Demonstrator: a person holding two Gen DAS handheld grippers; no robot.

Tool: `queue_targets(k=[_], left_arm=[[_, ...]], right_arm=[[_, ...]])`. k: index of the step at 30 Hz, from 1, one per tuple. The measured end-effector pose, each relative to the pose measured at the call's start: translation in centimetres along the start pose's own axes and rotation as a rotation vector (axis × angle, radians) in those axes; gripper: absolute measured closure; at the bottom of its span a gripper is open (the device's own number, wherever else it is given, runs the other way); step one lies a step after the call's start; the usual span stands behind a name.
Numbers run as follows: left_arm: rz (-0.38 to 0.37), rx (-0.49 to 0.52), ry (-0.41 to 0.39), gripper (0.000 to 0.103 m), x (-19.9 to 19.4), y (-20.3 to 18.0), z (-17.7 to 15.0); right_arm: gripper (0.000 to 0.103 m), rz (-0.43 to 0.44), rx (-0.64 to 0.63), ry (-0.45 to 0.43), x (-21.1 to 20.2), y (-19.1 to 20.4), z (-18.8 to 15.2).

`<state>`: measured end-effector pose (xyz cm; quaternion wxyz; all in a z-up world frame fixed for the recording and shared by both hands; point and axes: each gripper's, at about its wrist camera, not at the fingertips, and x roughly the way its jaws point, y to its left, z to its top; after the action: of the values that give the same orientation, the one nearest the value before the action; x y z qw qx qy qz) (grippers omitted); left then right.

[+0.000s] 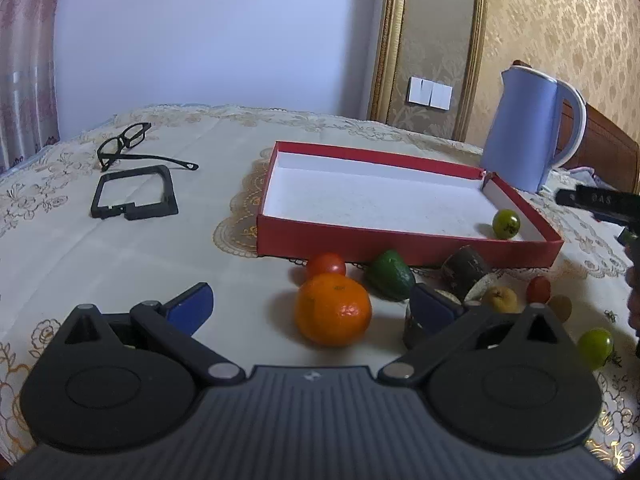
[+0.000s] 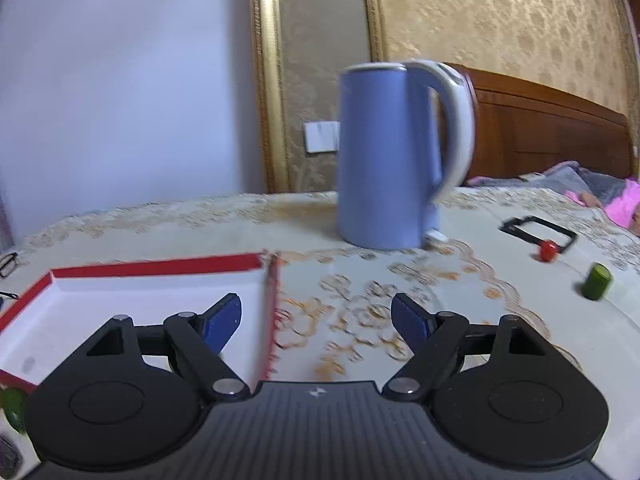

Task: Organize fruits
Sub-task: 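Lower the green tomato into the red tray and open the right tool, then close the left tool around the orange beside the tray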

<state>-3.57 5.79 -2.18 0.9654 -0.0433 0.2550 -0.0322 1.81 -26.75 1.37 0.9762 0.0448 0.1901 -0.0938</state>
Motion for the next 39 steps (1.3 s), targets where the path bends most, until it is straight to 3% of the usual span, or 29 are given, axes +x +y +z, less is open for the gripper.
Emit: queue_targets(k=[4,9,13,24,30,33,34,39], left_arm=[[0.007,0.011,0.010,0.000,0.1,-0.2,0.5],[0.028,-0.010,0.027,0.000,0.4,0.5,0.9],[0.012,-0.008,0.059,0.000,1.3,0.6,1.1],[0.014,0.045,0.099,0.000,2.5,-0.2,0.1],[0.045,0.081,0.081,0.029,2.5,-0.8,-0.1],[0.010,0.074,0.067,0.052,2.2,-0.9,-0.2],[-0.010,0.082,0.065,0.064,2.0,-1.0,-0.2],[0.031,0.160,0.044,0.064,1.9,-2.4,-0.6]], right_arm=[[0.020,-0.140,-0.029,0.010,-0.1,-1.3,-1.1],[0.020,-0.297,0.032,0.042,-0.1,-4.2,-1.5],[0.009,-0.440,0.027,0.071,0.3,-5.2,-1.9],[0.000,-0.435,0.067,0.241,2.5,-6.5,-2.3],[0.000,-0.416,0.101,0.247,2.6,-7.0,-2.6],[0.000,-0.415,0.103,0.247,2.5,-7.1,-2.6],[0.000,-0.415,0.103,0.247,2.6,-7.0,-2.6],[0.000,-0.413,0.108,0.248,2.6,-7.1,-2.6]])
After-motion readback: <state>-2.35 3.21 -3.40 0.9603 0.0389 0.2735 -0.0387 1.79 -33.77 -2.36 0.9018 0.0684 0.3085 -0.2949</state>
